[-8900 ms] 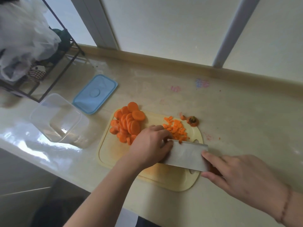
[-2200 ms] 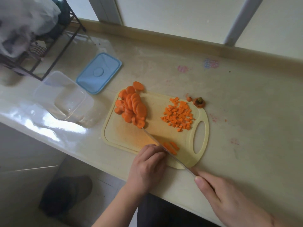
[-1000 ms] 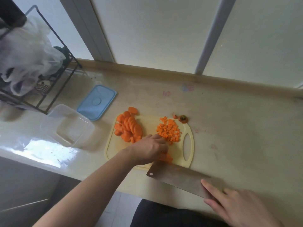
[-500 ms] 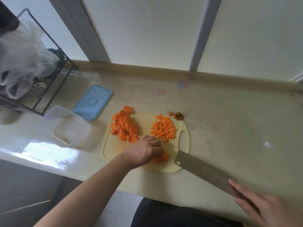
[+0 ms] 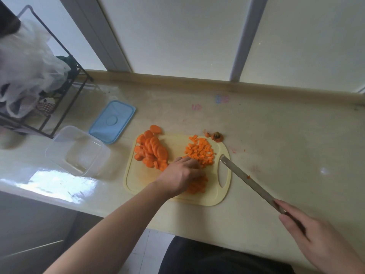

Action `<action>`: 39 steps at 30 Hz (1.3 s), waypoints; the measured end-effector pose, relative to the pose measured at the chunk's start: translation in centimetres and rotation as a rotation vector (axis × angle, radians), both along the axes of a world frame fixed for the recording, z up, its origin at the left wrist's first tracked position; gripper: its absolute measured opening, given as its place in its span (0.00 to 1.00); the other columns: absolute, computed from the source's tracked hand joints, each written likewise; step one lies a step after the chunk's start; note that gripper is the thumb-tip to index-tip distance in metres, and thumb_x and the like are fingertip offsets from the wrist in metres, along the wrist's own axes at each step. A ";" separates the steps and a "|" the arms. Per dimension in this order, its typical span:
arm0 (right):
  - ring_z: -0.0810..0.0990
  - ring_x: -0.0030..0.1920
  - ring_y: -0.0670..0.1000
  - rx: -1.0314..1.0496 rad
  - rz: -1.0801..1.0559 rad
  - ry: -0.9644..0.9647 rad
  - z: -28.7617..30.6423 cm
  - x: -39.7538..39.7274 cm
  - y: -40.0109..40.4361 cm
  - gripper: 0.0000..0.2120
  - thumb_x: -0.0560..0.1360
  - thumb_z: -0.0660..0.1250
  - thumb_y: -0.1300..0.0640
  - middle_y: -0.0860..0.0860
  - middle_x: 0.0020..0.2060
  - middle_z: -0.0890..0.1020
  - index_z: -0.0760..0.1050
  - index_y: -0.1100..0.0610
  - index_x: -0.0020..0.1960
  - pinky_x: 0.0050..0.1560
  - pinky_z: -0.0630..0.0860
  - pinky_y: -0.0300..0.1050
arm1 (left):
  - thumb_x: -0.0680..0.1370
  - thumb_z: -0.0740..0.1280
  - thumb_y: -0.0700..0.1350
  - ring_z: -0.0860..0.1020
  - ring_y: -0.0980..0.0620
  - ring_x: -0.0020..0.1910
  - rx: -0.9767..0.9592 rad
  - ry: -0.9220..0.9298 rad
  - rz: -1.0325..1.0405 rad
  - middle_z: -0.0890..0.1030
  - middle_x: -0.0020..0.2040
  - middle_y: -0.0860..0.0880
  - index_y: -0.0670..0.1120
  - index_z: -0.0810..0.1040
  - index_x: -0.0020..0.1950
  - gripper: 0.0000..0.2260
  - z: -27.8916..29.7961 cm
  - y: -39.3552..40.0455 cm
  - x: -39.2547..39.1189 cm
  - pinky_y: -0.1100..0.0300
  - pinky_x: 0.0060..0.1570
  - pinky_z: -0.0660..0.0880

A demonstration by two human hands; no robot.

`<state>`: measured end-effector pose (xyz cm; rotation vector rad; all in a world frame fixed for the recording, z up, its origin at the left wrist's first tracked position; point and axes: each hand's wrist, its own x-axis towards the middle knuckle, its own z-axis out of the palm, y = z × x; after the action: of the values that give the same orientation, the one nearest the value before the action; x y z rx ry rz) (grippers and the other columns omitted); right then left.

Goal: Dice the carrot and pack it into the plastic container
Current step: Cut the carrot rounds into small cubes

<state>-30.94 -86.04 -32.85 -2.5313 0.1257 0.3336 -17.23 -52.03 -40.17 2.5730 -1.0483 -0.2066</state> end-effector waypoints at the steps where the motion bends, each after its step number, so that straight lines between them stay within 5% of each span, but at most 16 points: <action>1: 0.78 0.32 0.44 0.004 0.000 0.004 -0.2 0.0 0.1 0.21 0.64 0.39 0.19 0.44 0.32 0.82 0.57 0.14 0.55 0.37 0.77 0.41 | 0.70 0.61 0.37 0.79 0.42 0.43 0.008 0.020 0.003 0.81 0.47 0.46 0.46 0.86 0.53 0.19 0.2 -0.1 0.1 0.55 0.40 0.72; 6: 0.75 0.29 0.46 0.036 -0.001 0.015 -0.1 0.0 1.0 0.22 0.62 0.39 0.17 0.47 0.28 0.79 0.58 0.14 0.53 0.34 0.74 0.40 | 0.76 0.64 0.43 0.78 0.40 0.46 0.032 0.071 -0.124 0.81 0.49 0.43 0.43 0.84 0.55 0.13 1.0 0.0 0.7 0.48 0.45 0.78; 10: 0.80 0.35 0.48 0.063 -0.034 0.005 -0.2 0.2 1.2 0.21 0.63 0.41 0.18 0.50 0.36 0.83 0.60 0.15 0.53 0.39 0.76 0.42 | 0.78 0.66 0.58 0.77 0.41 0.58 0.122 0.126 -0.241 0.77 0.63 0.43 0.44 0.80 0.64 0.22 1.3 1.6 0.9 0.49 0.55 0.77; 13: 0.83 0.41 0.50 0.060 -0.046 0.005 -0.5 0.3 1.4 0.21 0.63 0.42 0.18 0.51 0.42 0.84 0.60 0.15 0.53 0.39 0.77 0.43 | 0.76 0.73 0.55 0.76 0.41 0.59 0.174 0.098 -0.306 0.75 0.66 0.42 0.44 0.77 0.69 0.25 0.8 2.2 1.0 0.48 0.57 0.77; 16: 0.82 0.42 0.51 0.071 -0.036 0.018 -0.6 0.1 1.5 0.22 0.63 0.42 0.18 0.52 0.42 0.84 0.61 0.15 0.54 0.39 0.75 0.42 | 0.79 0.70 0.50 0.80 0.38 0.50 0.057 0.104 -0.281 0.77 0.60 0.39 0.41 0.79 0.66 0.19 0.4 2.3 0.5 0.45 0.46 0.81; 19: 0.82 0.44 0.49 0.095 -0.005 0.039 -0.7 0.4 2.2 0.22 0.63 0.42 0.18 0.48 0.44 0.84 0.61 0.15 0.54 0.43 0.76 0.39 | 0.80 0.61 0.51 0.82 0.38 0.47 -0.033 0.087 -0.175 0.78 0.57 0.39 0.40 0.80 0.64 0.20 0.0 2.3 -1.1 0.48 0.38 0.82; 24: 0.80 0.48 0.47 0.164 0.041 0.119 0.0 1.5 4.0 0.25 0.63 0.46 0.18 0.46 0.48 0.83 0.68 0.20 0.56 0.41 0.68 0.23 | 0.79 0.65 0.48 0.80 0.42 0.50 -0.114 0.112 0.067 0.77 0.58 0.41 0.41 0.79 0.66 0.18 -1.0 1.8 -3.7 0.49 0.46 0.81; 29: 0.74 0.53 0.25 0.209 0.118 0.174 0.4 3.1 5.5 0.22 0.65 0.52 0.22 0.22 0.49 0.77 0.73 0.27 0.52 0.50 0.65 0.17 | 0.76 0.65 0.49 0.79 0.43 0.44 -0.201 0.077 0.307 0.79 0.51 0.45 0.42 0.82 0.56 0.15 -1.7 0.3 -5.8 0.50 0.42 0.80; 31: 0.75 0.50 0.25 0.243 0.144 0.222 0.4 3.8 5.8 0.10 0.73 0.60 0.35 0.22 0.45 0.78 0.73 0.29 0.53 0.50 0.67 0.19 | 0.73 0.67 0.49 0.79 0.44 0.44 -0.187 0.053 0.383 0.79 0.50 0.45 0.43 0.82 0.56 0.15 -2.0 -0.1 -6.6 0.51 0.42 0.80; 33: 0.77 0.41 0.28 0.282 0.175 0.273 0.3 4.4 5.8 0.10 0.76 0.62 0.46 0.26 0.35 0.78 0.74 0.31 0.53 0.47 0.71 0.25 | 0.72 0.69 0.48 0.79 0.46 0.43 -0.196 0.013 0.479 0.79 0.49 0.47 0.44 0.82 0.56 0.15 -2.1 -0.7 -7.3 0.53 0.43 0.80; 39: 0.75 0.30 0.33 0.320 0.309 0.335 -0.1 6.4 5.9 0.12 0.78 0.63 0.52 0.32 0.23 0.74 0.74 0.34 0.52 0.34 0.66 0.26 | 0.75 0.68 0.56 0.79 0.49 0.41 -0.217 -0.049 0.806 0.80 0.47 0.48 0.44 0.83 0.52 0.16 -2.0 -3.0 -9.4 0.54 0.41 0.80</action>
<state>-24.53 -80.13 -32.94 -2.1569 -0.1808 0.8303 -26.60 -55.05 -42.16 2.5742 0.0138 0.1698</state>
